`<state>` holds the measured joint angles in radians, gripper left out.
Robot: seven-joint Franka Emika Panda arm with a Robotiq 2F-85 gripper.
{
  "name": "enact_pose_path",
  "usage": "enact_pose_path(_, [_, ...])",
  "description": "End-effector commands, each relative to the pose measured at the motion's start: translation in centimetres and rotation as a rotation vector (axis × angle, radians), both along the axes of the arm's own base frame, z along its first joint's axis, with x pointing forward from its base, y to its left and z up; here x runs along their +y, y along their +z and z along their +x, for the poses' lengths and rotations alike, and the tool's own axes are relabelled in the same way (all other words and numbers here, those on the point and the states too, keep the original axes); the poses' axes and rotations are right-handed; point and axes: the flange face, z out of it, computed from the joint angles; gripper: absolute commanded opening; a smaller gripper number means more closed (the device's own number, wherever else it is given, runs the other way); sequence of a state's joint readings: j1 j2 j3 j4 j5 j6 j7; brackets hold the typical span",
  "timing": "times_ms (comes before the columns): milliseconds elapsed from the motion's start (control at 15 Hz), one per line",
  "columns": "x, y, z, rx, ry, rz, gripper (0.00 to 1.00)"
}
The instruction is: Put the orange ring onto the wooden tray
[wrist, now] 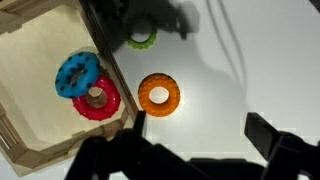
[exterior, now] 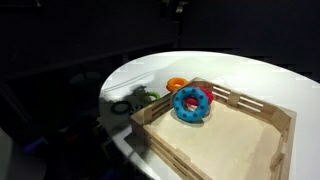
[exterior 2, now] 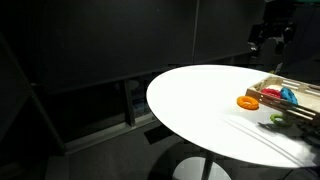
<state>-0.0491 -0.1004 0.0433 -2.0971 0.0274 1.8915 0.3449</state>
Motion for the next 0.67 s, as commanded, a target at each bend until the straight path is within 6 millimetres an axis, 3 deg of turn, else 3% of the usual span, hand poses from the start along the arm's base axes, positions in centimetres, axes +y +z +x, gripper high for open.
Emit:
enact_pose_path(0, [-0.4, -1.3, 0.8, 0.023, -0.010, -0.002, 1.00])
enact_pose_path(600, [-1.5, -9.8, 3.5, 0.024, -0.036, -0.001, 1.00])
